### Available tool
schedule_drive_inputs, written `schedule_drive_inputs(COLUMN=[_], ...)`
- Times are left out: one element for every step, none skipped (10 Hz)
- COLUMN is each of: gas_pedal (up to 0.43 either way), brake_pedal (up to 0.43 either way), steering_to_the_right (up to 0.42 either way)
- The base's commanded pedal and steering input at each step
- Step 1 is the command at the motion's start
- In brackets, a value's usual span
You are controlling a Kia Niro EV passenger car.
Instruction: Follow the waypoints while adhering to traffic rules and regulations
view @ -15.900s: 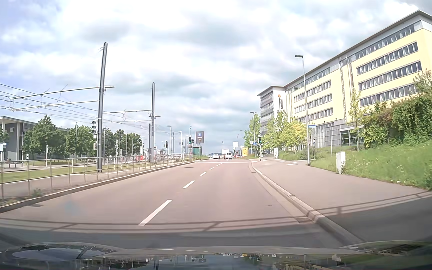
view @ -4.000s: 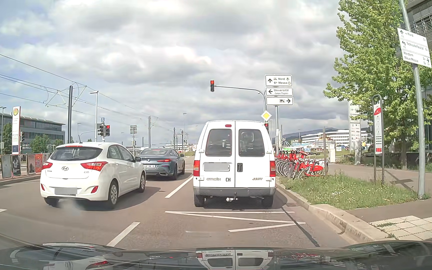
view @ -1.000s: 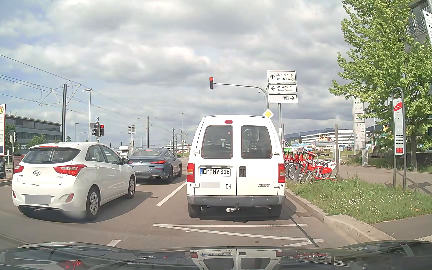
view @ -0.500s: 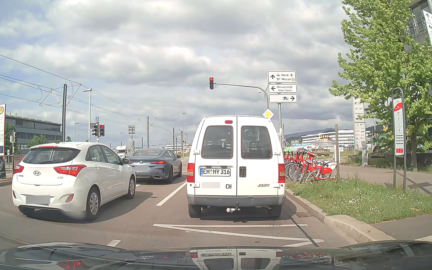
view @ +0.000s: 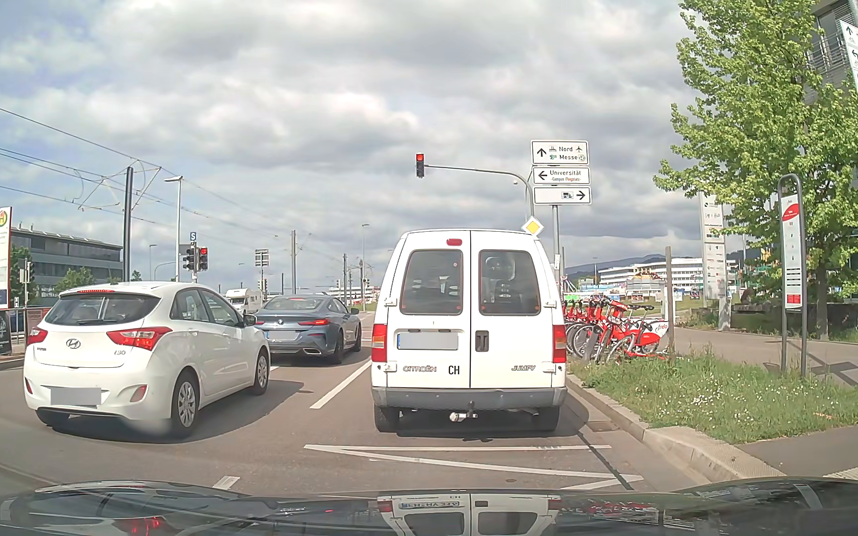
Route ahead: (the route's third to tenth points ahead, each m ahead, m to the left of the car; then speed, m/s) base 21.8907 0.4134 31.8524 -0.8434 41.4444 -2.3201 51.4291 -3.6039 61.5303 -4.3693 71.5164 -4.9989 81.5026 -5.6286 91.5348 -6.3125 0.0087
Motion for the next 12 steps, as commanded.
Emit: schedule_drive_inputs(gas_pedal=[0.0,0.0,0.0,0.0,0.0,0.0,0.0,0.0,0.0,0.0,0.0,0.0], brake_pedal=[0.201,0.195,0.195,0.201,0.201,0.201,0.195,0.201,0.201,0.201,0.201,0.195], steering_to_the_right=[0.001,0.001,0.001,0.001,0.001,0.001,0.001,0.001,0.001,0.001,0.001,0.001])
